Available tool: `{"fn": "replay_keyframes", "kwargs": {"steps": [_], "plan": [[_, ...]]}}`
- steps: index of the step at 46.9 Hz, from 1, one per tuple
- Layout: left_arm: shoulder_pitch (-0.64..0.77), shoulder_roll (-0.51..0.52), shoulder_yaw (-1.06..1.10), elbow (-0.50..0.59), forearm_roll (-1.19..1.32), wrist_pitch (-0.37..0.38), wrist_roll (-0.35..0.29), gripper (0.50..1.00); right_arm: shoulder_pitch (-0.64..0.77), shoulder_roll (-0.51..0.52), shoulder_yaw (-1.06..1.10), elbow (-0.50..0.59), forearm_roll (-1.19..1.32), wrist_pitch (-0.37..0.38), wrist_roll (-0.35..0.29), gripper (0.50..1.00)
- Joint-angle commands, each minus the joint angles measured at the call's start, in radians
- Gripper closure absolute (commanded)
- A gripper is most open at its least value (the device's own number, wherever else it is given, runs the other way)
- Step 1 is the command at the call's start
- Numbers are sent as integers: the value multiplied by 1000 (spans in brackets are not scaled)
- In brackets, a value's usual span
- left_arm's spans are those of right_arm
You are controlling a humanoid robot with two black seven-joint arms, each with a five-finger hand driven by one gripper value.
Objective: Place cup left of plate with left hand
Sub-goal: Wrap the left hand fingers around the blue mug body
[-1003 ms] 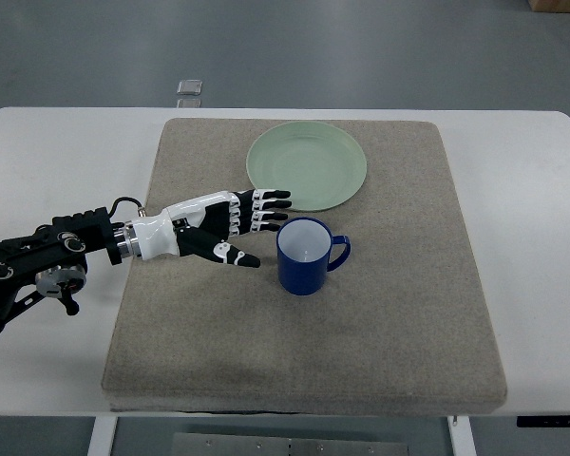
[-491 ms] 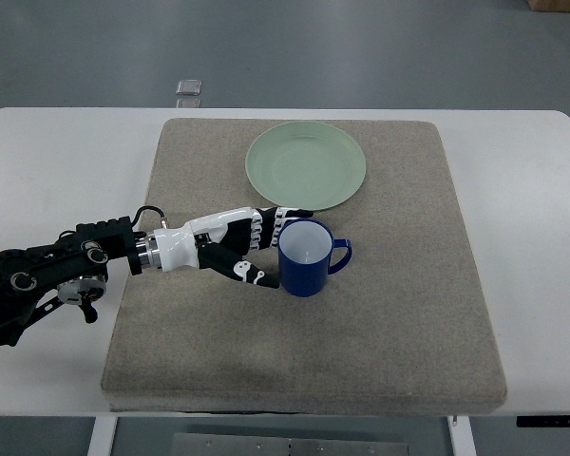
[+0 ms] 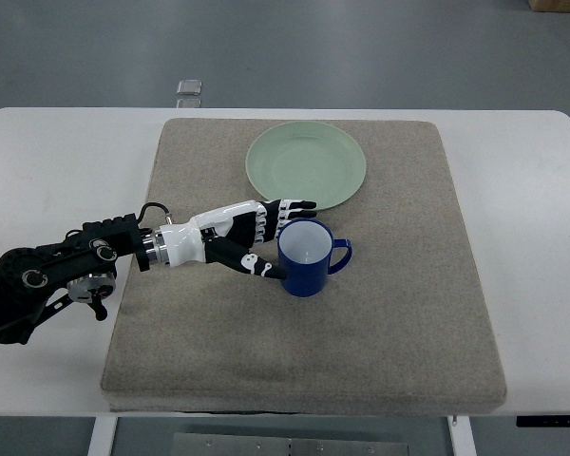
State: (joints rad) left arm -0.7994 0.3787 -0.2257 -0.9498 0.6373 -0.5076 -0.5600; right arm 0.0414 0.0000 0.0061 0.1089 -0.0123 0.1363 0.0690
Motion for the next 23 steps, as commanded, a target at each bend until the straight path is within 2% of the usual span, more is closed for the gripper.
{"fn": "replay_keyframes", "kwargs": {"steps": [1, 13, 16, 23], "plan": [[-1, -9, 0, 0, 2, 0, 0, 506, 0, 0, 0, 0, 0, 0, 0, 566], [-3, -30, -1, 6, 12, 0, 0, 536, 0, 0, 0, 0, 0, 0, 0, 566], [-3, -41, -1, 8, 12, 0, 0, 566, 0, 0, 0, 0, 0, 0, 0, 566], [-4, -44, -1, 9, 16, 4, 0, 696, 0, 0, 0, 0, 0, 0, 0, 566]]}}
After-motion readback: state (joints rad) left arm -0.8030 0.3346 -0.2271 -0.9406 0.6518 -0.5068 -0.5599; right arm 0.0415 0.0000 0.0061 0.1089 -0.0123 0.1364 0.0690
